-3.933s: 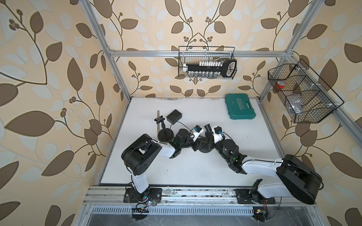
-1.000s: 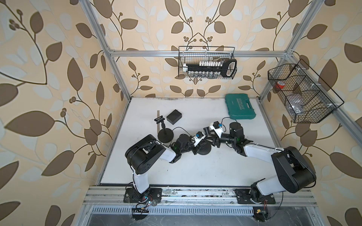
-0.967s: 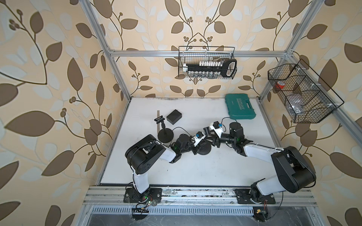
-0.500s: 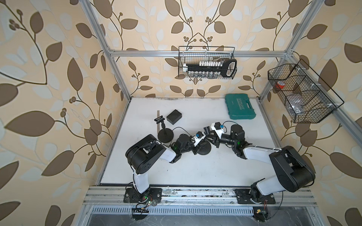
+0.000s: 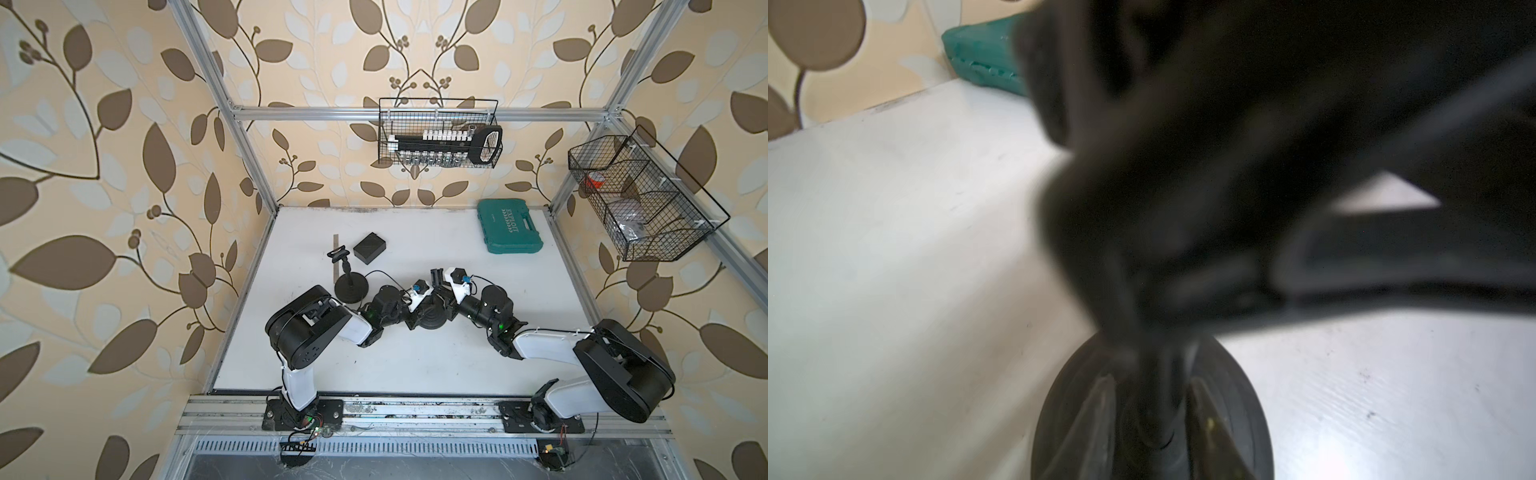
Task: Assemble a microphone stand
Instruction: Screw the microphone stand pole into the microphone stand base.
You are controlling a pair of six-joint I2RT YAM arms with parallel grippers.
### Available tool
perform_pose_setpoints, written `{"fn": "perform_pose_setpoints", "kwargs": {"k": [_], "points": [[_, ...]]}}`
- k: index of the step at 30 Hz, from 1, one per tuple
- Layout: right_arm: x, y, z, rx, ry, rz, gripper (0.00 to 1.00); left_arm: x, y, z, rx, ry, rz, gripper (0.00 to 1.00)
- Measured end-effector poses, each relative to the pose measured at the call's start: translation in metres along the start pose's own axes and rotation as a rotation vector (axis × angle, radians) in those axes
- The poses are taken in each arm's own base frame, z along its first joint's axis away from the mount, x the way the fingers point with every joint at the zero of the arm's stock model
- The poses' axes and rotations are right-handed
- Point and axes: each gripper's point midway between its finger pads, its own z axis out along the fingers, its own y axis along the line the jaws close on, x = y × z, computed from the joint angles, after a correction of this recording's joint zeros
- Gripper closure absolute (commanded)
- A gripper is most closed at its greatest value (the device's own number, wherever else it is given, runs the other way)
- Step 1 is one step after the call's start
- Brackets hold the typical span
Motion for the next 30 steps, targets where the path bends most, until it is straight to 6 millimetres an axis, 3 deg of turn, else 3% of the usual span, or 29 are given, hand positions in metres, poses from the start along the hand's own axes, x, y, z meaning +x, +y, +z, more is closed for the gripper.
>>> {"fn": "perform_pose_setpoints", "kwargs": {"k": [8, 19, 23, 26, 30], "points": [[0.001, 0.006, -0.001, 0.224, -0.030, 0.050, 1.00, -0.003, 0.000, -0.004, -0.008, -0.001, -0.039, 0.59], [0.003, 0.007, -0.006, 0.373, -0.062, 0.102, 1.00, -0.008, -0.002, -0.002, 0.004, -0.019, -0.072, 0.73], [0.003, 0.005, -0.006, 0.386, -0.067, 0.111, 0.99, -0.008, -0.004, 0.001, 0.022, -0.029, -0.083, 0.84], [0.002, 0.002, -0.004, 0.376, -0.065, 0.115, 0.83, -0.008, -0.004, 0.002, 0.028, -0.037, -0.054, 0.90], [0.003, -0.003, -0.001, 0.297, -0.030, 0.107, 0.52, -0.009, -0.003, 0.004, 0.021, -0.048, -0.044, 0.94]]}}
